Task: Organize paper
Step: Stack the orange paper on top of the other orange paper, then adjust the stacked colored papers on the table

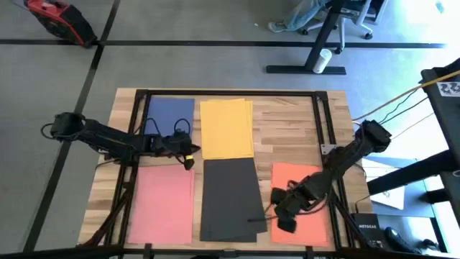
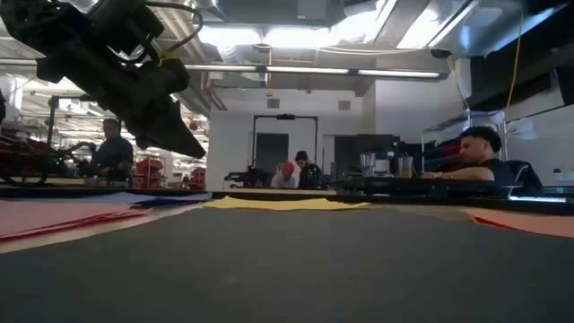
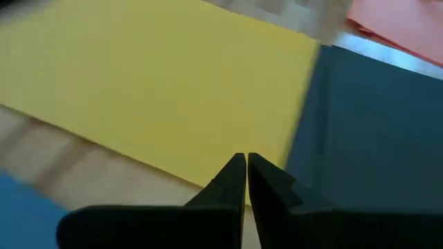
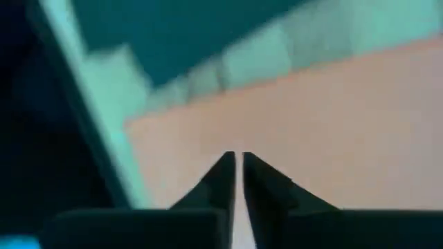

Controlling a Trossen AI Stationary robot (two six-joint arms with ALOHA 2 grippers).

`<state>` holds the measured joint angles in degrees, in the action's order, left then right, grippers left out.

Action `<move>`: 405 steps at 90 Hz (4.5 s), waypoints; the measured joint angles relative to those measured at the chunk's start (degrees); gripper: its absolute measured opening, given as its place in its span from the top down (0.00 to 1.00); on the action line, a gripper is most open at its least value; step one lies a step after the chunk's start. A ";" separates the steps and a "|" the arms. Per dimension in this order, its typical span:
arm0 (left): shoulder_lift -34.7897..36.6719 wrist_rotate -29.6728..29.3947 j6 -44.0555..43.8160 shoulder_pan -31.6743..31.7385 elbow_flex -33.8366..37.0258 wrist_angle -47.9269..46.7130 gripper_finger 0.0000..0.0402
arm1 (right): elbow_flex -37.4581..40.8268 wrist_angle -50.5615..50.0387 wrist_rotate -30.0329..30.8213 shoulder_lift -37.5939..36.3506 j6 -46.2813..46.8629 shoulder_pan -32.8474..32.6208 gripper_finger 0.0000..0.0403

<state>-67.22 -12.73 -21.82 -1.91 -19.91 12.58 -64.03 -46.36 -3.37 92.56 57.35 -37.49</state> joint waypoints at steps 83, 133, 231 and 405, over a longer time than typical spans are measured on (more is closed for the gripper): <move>-30.38 5.89 -6.79 -25.81 -27.42 -29.84 1.00 | -0.21 6.67 -2.84 15.16 -12.84 7.57 1.00; -31.41 5.77 -9.40 -26.34 -28.47 -30.03 1.00 | 1.95 6.26 -4.24 14.67 -12.36 7.88 1.00; -33.28 8.17 -11.17 -27.62 -30.79 -27.71 1.00 | 0.68 14.89 -5.26 15.37 -14.63 8.41 1.00; -31.63 -9.59 -4.38 -8.75 -30.26 -36.82 1.00 | 3.85 14.37 12.06 12.20 -29.16 32.13 1.00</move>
<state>-98.85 -22.32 -26.20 -10.66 -50.17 -24.24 -60.18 -31.99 8.70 104.76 28.19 -5.36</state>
